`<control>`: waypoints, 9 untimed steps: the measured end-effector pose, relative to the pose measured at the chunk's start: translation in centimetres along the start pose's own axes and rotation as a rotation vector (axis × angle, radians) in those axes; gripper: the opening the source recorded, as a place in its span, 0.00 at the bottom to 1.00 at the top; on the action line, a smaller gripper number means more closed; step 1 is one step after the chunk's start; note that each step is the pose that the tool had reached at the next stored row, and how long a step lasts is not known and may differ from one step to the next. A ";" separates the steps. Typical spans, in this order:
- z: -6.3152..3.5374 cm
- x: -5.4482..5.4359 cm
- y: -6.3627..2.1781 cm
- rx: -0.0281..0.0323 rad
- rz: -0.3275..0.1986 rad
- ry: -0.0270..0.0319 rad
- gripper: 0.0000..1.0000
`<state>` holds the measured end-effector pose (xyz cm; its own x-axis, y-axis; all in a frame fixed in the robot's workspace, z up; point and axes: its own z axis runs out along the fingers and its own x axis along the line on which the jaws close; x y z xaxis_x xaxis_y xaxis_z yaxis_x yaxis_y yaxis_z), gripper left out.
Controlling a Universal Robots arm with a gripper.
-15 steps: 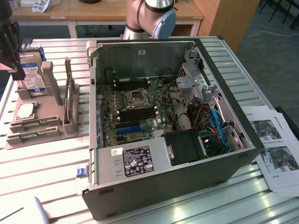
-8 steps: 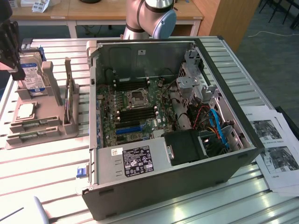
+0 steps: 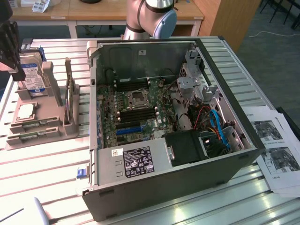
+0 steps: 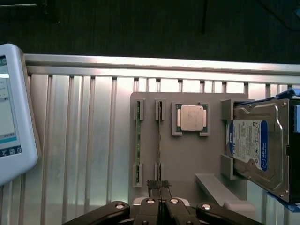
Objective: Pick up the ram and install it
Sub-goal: 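Pick up the ram and move it above insertion slot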
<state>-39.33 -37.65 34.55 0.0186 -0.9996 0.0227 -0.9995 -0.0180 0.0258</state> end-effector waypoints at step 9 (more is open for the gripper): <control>1.62 0.0 -0.04 0.0012 0.000 0.0003 0.10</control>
<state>-39.33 -37.65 32.93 0.0190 -0.9996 0.0229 -0.9995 -0.0184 0.0246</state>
